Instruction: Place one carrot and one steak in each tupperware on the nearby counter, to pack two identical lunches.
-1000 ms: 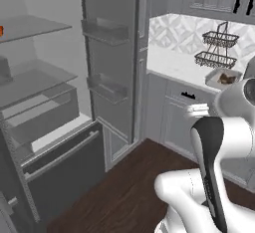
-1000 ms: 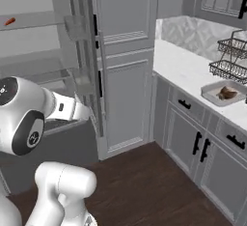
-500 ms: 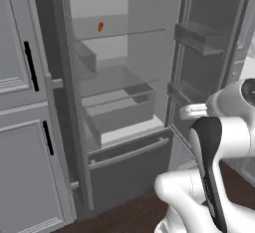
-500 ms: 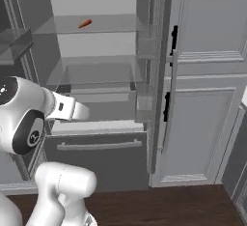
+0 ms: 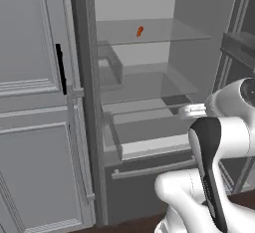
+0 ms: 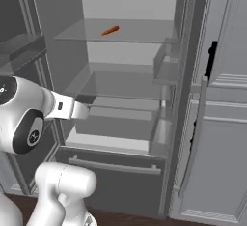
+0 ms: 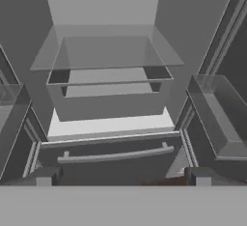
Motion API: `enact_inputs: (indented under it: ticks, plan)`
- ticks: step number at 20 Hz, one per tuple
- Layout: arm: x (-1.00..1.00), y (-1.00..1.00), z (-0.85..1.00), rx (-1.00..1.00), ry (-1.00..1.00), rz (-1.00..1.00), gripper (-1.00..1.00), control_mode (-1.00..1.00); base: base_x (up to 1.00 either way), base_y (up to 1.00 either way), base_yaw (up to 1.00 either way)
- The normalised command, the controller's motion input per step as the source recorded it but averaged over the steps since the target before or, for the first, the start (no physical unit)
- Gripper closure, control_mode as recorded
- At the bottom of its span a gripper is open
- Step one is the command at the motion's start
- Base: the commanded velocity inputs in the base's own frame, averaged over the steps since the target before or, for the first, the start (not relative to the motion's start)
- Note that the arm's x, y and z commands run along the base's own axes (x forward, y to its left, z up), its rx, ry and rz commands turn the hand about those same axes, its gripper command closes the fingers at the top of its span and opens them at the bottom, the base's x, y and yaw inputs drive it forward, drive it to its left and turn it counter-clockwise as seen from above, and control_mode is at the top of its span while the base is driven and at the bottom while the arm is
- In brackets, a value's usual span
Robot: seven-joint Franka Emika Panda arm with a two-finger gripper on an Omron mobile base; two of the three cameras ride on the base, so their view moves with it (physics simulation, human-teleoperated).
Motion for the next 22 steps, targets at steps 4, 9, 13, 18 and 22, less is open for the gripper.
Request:
enact_inputs:
  ticks: [4, 9, 13, 18, 22]
  plan:
    - [0.00, 0.00, 0.00, 0.00, 0.00, 0.00, -1.00, 1.00, 0.77, -0.28, 0.09]
    - [0.00, 0.00, 0.00, 0.00, 0.00, 0.00, -1.00, 1.00, 0.91, 0.05, 0.00]
    - [0.13, 0.01, 0.02, 0.00, -0.04, 0.00, -1.00, -1.00, 0.19, 0.03, 0.00]
    - [0.02, 0.05, 0.50, 0.00, -0.19, 0.02, -1.00, -1.00, 0.00, 0.00, 0.00]
    - [0.03, 0.00, 0.61, 0.09, -0.06, -0.03, -1.00, -1.00, 0.00, 0.00, 0.00]
